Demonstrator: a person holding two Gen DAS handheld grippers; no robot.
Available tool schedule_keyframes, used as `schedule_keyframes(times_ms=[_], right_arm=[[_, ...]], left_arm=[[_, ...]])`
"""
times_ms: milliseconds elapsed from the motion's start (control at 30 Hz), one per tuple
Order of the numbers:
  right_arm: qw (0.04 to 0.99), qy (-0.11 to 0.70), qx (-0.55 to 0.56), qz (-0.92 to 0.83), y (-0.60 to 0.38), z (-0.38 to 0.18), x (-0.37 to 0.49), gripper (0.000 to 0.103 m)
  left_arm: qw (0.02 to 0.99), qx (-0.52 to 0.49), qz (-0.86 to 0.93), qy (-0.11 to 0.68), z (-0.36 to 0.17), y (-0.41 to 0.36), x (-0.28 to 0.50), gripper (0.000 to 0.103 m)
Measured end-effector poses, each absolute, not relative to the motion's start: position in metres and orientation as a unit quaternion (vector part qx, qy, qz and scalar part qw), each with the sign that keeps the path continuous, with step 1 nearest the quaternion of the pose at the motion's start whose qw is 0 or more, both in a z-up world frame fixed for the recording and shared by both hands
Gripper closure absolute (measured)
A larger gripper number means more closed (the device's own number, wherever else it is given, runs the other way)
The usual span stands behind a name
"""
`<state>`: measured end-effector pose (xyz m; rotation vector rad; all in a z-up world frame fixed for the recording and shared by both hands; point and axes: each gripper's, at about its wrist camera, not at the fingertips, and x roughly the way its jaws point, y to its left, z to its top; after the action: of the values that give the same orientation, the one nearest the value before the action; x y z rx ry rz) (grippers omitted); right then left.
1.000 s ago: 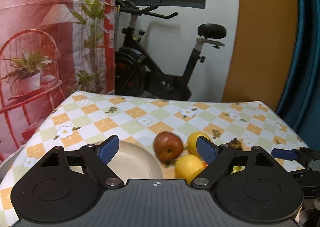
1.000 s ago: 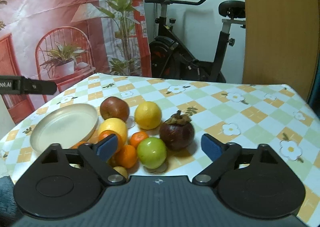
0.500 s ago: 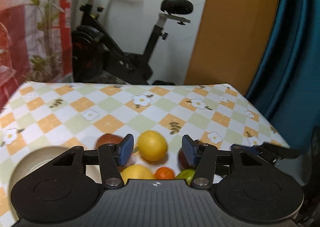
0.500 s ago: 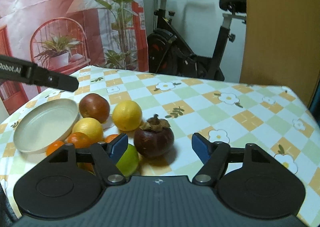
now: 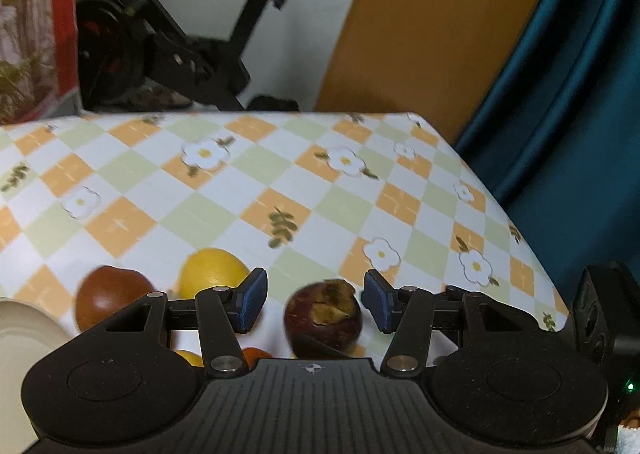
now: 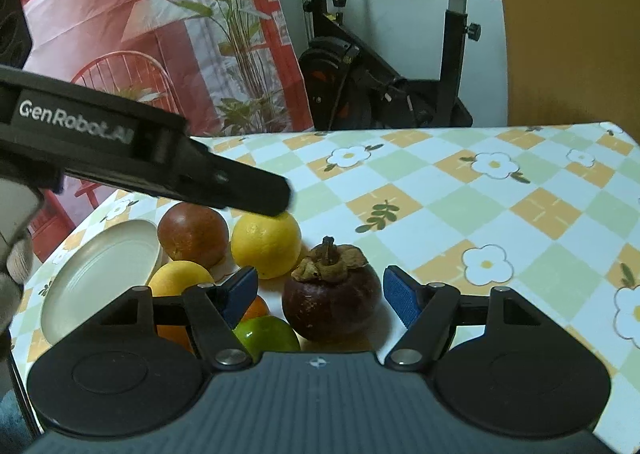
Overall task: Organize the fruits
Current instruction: 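Close the left gripper around the mangosteen and lift it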
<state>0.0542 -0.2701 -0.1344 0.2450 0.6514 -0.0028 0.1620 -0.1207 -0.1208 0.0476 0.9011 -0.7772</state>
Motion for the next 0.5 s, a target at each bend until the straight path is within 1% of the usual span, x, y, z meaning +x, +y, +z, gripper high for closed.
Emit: schedule_keyframes(times_ms=[133, 267, 500], right_arm=[[0.935, 0.327, 0.139, -0.003, -0.273, -0.141, 0.056, 0.031], [0.929, 0.333, 0.160, -0.007, -0.280, -0.145, 0.057, 0.037], [0.923, 0.334, 0.192, -0.007, -0.285, -0.150, 0.055, 0.037]], left_arm=[[0.810, 0.015, -0.377, 0.449, -0.130, -0.128, 0.172, 0.048], [0.799, 0.023, -0.383, 0.464, -0.136, -0.136, 0.176, 0.048], [0.795, 0.056, -0.375, 0.473, -0.146, -0.151, 0.175, 0.047]])
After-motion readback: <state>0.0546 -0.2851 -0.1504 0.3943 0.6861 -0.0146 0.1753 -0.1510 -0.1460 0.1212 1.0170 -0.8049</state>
